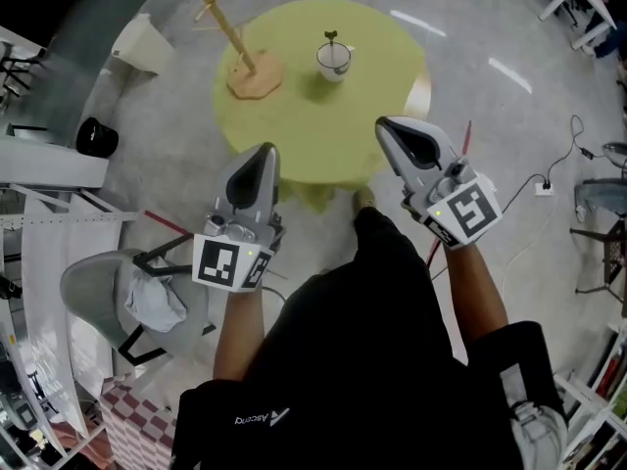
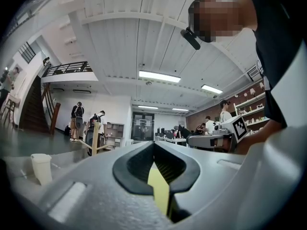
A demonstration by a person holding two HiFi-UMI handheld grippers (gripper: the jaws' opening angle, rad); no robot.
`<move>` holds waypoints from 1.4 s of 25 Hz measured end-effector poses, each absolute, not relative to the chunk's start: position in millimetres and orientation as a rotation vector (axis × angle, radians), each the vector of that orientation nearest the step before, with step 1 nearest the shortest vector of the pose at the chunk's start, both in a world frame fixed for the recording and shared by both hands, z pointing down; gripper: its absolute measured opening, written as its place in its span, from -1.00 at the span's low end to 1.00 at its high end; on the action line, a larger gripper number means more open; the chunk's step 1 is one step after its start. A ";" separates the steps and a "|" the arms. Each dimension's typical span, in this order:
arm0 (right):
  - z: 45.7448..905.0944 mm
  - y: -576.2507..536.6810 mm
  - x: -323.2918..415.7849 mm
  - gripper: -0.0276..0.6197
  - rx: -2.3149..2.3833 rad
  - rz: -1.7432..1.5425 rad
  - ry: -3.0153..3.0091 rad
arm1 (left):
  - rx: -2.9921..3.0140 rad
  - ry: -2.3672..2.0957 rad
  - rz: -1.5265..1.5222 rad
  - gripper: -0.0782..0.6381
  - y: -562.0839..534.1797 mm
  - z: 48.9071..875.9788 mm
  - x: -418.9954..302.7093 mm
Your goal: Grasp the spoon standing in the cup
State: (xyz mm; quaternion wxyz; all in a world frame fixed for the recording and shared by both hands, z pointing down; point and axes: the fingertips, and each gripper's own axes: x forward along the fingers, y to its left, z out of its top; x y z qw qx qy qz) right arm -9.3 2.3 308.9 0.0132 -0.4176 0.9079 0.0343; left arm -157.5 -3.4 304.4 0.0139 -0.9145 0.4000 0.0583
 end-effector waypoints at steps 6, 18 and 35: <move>318.0 -95.7 27.1 -0.91 -1.193 0.073 2.901 | -2.813 1.347 0.125 -0.75 -86.5 309.2 -116.6; 364.3 -238.3 48.6 -0.91 -0.915 -0.032 3.162 | -2.750 1.523 0.015 -0.75 -196.5 329.3 -81.9; 490.1 -323.5 -2.0 -0.42 -0.621 -0.413 3.484 | -2.823 1.531 -0.058 -0.75 -248.7 364.2 -77.9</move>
